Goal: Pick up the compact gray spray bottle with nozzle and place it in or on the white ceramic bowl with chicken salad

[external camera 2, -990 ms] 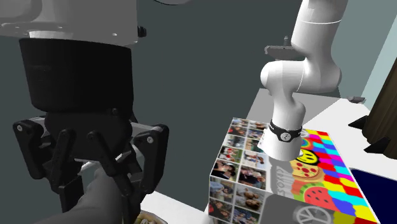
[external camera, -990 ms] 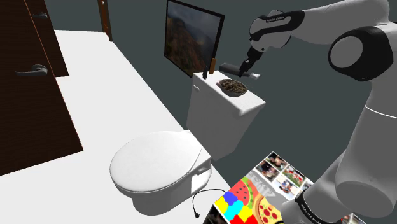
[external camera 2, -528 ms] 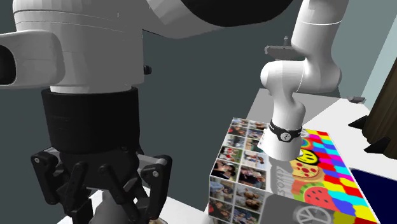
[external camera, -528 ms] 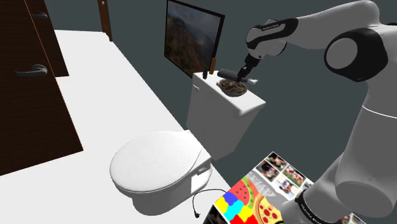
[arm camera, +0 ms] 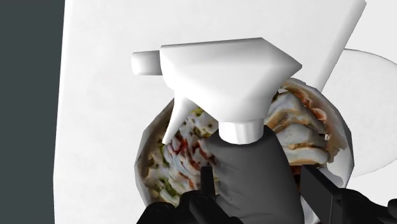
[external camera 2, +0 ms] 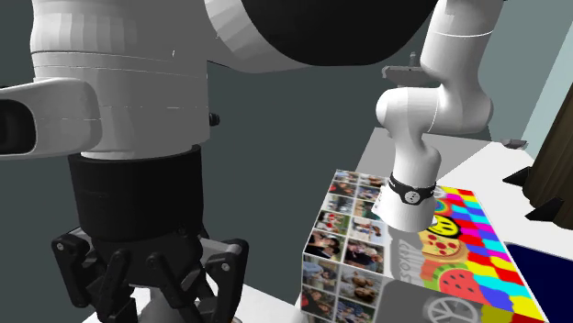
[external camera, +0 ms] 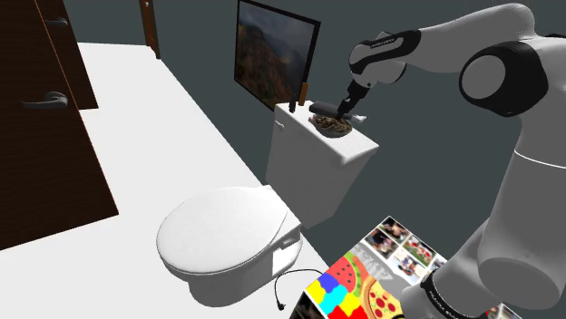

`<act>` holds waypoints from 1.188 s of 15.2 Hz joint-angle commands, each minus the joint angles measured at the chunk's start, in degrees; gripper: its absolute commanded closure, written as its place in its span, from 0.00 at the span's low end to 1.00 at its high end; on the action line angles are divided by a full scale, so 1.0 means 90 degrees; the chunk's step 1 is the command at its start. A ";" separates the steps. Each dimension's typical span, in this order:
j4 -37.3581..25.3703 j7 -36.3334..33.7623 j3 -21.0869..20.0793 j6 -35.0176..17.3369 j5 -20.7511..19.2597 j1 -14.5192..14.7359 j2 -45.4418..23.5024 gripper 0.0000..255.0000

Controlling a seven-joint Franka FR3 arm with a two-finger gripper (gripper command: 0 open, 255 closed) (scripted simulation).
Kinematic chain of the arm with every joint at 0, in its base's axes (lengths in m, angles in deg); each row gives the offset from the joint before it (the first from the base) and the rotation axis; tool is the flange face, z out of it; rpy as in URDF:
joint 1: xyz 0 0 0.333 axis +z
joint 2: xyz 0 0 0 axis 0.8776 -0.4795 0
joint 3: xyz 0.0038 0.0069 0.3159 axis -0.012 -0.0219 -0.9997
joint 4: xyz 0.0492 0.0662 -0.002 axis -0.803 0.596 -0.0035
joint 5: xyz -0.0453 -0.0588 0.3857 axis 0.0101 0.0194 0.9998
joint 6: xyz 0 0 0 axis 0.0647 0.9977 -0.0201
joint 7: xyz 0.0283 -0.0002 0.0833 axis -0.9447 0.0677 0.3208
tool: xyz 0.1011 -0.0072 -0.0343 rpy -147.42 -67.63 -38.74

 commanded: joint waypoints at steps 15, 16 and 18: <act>-0.0259 -0.0194 0.0132 0.0597 -0.0317 0.0060 0.0415 0.00; -0.0259 -0.0194 0.0132 0.0597 -0.0317 0.0060 0.0415 0.00; -0.0260 -0.0194 0.0132 0.0597 -0.0317 0.0060 0.0415 0.00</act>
